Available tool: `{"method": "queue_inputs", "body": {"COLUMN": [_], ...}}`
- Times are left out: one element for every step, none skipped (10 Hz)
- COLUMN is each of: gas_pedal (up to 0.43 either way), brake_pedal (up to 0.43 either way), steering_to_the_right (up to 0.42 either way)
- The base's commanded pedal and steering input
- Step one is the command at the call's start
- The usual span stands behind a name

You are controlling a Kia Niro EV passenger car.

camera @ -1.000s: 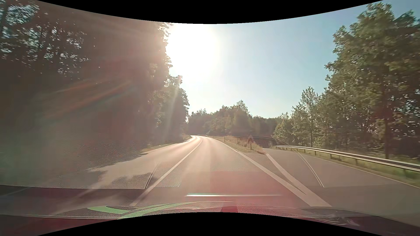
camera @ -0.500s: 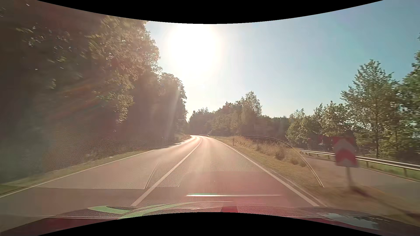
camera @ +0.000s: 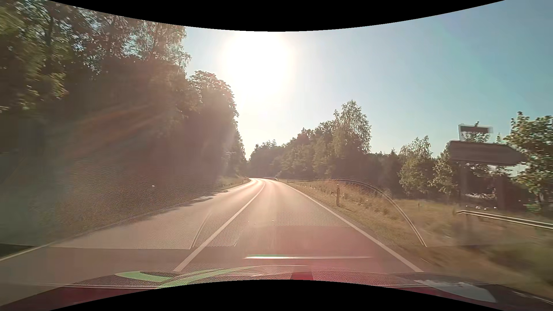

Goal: Follow the waypoints while adhering to traffic rules and regulations

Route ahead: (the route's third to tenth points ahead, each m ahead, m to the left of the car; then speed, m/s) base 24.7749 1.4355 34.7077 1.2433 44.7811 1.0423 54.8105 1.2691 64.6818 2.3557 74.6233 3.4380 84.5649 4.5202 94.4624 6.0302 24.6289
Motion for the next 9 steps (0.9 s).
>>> {"method": "queue_inputs", "body": {"gas_pedal": [0.028,0.000,0.000,0.000,0.000,0.000,0.000,0.000,0.000], "brake_pedal": [0.000,0.000,0.000,0.085,0.189,0.244,0.256,0.262,0.262], "steering_to_the_right": [-0.004,-0.005,-0.005,-0.005,-0.005,-0.005,-0.005,-0.005,-0.005]}}
